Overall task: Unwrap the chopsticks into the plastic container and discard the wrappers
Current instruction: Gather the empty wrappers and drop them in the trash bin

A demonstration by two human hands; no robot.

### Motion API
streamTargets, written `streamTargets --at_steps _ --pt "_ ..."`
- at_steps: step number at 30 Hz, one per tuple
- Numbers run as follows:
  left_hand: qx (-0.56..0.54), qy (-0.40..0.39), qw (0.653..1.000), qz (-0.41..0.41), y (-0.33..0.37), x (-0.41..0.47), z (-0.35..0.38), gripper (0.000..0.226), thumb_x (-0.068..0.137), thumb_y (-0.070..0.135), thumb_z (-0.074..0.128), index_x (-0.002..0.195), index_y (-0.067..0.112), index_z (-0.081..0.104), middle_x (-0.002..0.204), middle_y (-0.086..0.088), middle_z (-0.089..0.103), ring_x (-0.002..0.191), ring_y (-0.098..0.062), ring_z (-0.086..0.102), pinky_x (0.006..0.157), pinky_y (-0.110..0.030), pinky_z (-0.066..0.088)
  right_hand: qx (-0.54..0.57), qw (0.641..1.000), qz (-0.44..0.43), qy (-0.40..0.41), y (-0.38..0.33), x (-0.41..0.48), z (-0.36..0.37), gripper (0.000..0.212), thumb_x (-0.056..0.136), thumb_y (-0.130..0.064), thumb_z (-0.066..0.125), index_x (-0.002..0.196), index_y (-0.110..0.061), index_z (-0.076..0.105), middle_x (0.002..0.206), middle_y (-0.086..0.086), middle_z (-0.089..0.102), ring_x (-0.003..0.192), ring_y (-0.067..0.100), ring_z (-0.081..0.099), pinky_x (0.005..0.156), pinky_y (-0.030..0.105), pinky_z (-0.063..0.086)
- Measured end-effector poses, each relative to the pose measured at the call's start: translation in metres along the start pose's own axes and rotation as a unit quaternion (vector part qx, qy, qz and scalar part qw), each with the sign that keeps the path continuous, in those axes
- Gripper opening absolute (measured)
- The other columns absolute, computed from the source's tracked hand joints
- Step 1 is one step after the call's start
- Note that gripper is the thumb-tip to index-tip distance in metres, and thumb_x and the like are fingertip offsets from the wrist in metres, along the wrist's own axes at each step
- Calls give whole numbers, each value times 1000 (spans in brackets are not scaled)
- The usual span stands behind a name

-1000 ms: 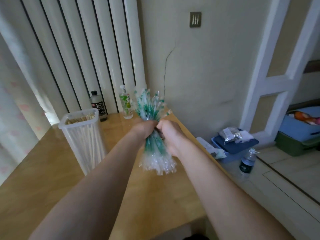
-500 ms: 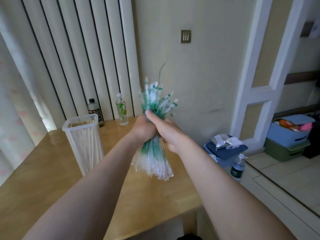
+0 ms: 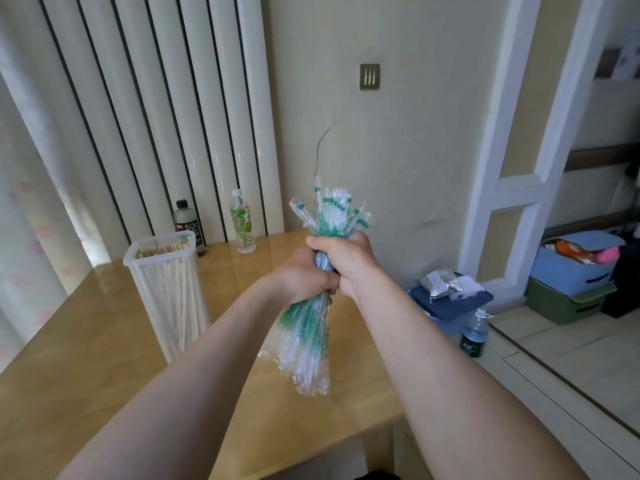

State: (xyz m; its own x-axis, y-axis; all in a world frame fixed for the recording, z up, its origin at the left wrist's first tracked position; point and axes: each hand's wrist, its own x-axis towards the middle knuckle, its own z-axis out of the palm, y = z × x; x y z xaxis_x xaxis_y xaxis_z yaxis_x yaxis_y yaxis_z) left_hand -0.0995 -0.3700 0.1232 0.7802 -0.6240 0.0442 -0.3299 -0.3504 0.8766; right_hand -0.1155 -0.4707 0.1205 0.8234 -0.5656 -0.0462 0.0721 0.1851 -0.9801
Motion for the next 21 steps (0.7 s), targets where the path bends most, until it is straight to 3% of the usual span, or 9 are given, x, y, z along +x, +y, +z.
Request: streamTargets --at_steps 5,9,13,17,21 --pt "-28 -56 998 -22 2 4 13 23 83 -11 61 104 -3 59 78 -20 63 65 -29 69 63 -38 59 44 999 15 16 3 5 -20 44 76 1 82 112 5 58 96 24 72 75 31 74 53 36 59" --pt "14 -48 999 12 21 5 47 24 83 -11 54 90 12 52 68 -7 54 52 -13 54 47 -22 45 42 998 3 43 0 4 -55 37 73 8 75 107 12 63 94 27 75 68 31 74 58 43 61" --pt "0 -62 997 34 35 17 102 18 81 -7 55 83 11 54 65 -2 55 55 -12 53 51 -22 42 32 996 -8 83 -7 -3 -112 35 75 5 77 105 11 60 89 27 73 66 31 71 65 55 59" --pt "-30 -104 993 45 46 25 179 15 80 -5 56 85 10 57 66 -2 58 56 -10 55 49 -18 42 11 987 -17 158 1 -10 -186 53 67 -9 86 110 3 59 91 21 71 76 32 73 58 39 59" --pt "-31 -141 989 27 42 32 264 18 83 8 62 101 5 64 82 -5 67 68 -13 59 53 -20 42 -39 983 19 176 25 -22 -272 55 72 -25 91 106 -7 52 95 15 66 78 23 68 65 39 60"
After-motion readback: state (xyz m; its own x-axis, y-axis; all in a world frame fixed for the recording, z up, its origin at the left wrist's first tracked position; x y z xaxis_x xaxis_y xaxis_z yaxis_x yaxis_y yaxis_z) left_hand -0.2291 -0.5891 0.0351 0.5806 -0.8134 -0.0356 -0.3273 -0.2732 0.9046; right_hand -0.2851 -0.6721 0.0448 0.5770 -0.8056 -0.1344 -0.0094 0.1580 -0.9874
